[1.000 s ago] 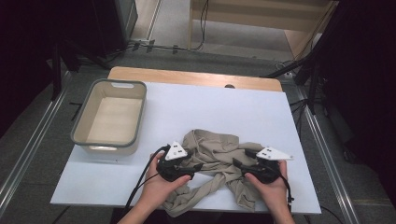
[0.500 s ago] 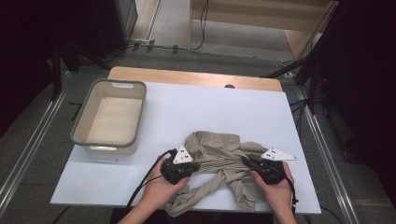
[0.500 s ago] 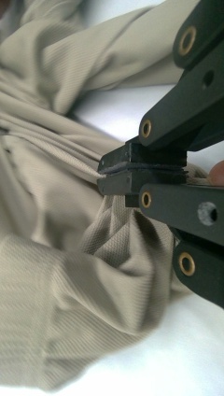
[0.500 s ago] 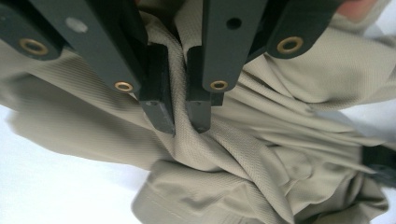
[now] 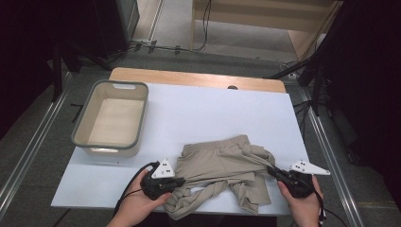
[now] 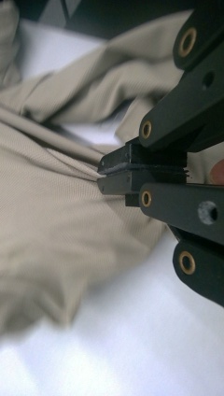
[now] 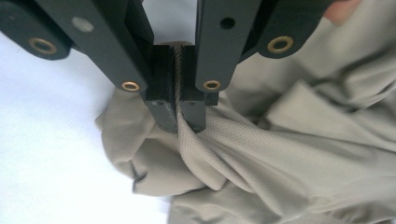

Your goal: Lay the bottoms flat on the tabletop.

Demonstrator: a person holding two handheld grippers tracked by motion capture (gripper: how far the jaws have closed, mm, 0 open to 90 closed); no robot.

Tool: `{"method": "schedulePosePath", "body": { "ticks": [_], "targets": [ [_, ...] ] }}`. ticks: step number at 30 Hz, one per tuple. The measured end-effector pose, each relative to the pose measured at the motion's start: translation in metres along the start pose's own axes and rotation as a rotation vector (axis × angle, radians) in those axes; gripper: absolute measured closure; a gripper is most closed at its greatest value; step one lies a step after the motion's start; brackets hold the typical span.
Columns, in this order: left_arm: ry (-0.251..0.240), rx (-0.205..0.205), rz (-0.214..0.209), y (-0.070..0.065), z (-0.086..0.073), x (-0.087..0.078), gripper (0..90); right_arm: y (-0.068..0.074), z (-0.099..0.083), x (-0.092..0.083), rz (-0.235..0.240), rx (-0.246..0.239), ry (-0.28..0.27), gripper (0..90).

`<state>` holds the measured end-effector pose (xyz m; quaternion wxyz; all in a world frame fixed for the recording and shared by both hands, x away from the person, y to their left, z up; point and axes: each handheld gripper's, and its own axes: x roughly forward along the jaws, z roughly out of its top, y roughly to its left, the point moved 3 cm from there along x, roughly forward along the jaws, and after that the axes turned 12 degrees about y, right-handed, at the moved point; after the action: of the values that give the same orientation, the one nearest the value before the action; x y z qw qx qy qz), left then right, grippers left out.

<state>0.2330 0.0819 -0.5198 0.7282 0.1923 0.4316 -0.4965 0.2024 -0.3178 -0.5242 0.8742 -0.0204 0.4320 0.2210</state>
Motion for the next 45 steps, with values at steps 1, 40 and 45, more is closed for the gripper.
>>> {"method": "schedulePosePath", "body": {
  "ticks": [1, 40, 45],
  "targets": [
    [-0.012, 0.001, 0.003, 0.0, 0.001, -0.001, 89.1, 0.003, -0.001, -0.002, 0.017, -0.008, -0.004, 80.4],
    [-0.12, -0.301, 0.244, 0.089, 0.076, 0.016, 88.1, -0.012, 0.114, 0.075, -0.033, -0.015, 0.024, 84.0],
    [-0.174, -0.302, 0.266, 0.109, 0.103, 0.012, 88.0, -0.025, 0.138, 0.071, -0.07, -0.017, -0.021, 84.1]
  ]
}}
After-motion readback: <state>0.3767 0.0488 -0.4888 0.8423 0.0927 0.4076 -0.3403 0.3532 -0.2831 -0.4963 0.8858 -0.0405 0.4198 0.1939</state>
